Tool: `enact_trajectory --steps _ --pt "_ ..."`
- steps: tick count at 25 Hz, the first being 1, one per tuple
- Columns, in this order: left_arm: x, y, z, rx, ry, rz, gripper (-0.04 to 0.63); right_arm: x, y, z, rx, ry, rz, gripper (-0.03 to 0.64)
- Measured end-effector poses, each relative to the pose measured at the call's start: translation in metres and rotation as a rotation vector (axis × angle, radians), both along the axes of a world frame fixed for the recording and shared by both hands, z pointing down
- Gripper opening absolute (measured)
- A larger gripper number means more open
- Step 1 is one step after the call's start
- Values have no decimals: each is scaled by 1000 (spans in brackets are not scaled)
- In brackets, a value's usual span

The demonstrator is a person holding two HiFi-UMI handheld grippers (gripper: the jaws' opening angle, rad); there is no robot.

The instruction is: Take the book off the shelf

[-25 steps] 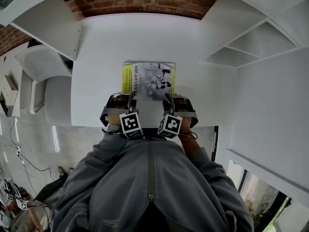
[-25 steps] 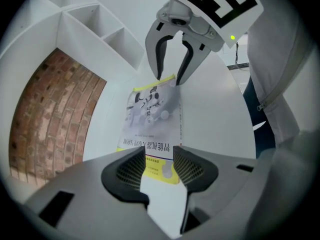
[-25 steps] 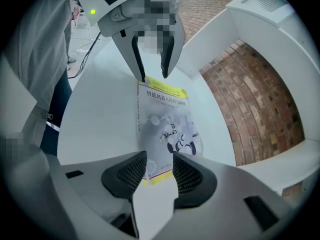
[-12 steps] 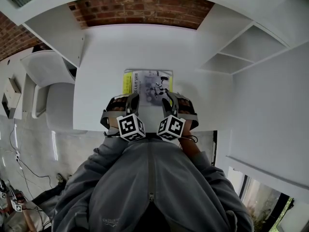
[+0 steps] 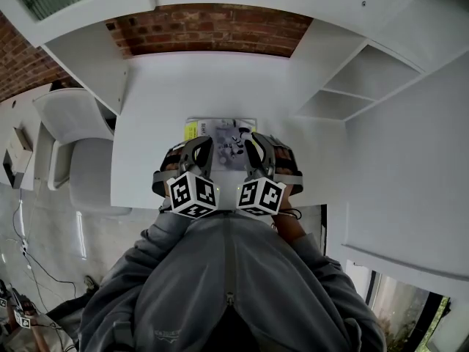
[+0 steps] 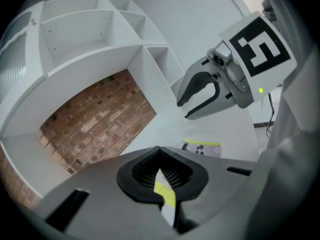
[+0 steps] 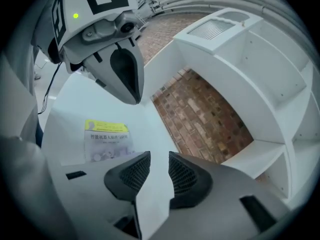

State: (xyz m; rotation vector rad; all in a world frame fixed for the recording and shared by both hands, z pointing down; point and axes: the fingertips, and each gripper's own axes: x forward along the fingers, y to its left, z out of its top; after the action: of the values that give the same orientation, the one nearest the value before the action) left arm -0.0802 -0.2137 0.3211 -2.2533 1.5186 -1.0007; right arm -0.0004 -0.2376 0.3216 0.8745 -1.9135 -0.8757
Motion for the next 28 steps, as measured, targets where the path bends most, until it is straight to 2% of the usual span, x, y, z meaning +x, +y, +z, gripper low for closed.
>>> enact_trajectory --steps 6,14,19,23,28 --pt "-3 -1 -50 113 179 -30 6 -6 0 -65 102 -141 -7 98" --pt "-11 6 -112 276 330 -58 6 -11 13 -135 188 -337 -17 47" --pt "-16 11 -139 351 387 -70 6 -10 19 -165 211 -445 -28 35" --pt "-20 15 -154 393 423 -76 6 -8 22 -184 194 -558 -21 31" --pt "-25 20 -175 439 484 -85 6 -10 26 -202 178 -700 -63 28"
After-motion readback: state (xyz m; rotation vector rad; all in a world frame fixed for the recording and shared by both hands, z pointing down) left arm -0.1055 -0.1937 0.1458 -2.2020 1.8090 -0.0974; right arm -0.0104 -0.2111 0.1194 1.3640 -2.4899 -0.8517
